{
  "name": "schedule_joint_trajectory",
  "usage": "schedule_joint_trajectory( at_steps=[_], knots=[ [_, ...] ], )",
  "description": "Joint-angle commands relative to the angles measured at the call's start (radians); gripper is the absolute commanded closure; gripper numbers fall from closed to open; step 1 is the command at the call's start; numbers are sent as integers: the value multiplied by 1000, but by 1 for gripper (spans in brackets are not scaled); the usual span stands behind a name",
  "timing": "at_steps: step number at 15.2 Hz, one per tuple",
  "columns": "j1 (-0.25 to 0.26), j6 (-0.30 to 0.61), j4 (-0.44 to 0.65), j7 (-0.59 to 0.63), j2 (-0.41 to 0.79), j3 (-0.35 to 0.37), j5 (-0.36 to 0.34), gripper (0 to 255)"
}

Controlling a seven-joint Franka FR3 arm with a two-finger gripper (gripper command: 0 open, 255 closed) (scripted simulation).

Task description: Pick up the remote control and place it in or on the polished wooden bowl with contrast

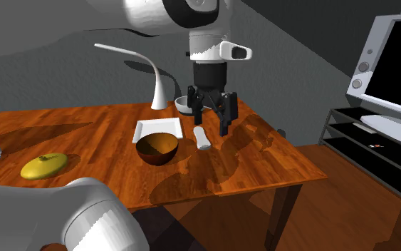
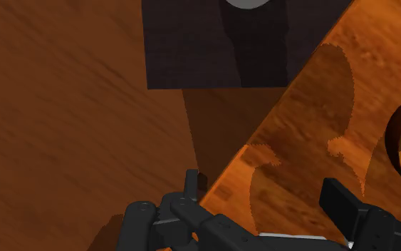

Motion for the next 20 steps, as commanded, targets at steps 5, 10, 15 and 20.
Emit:
schedule_joint_trajectory(
  at_steps=[5,10,15,20],
  knots=[
    [41,116,-3,-54,108,-1,7,0],
    [90,249,17,-123,254,3,20,0],
    [136,363,61,-192,407,15,34,0],
    [177,458,126,-261,561,36,48,0]
  ],
)
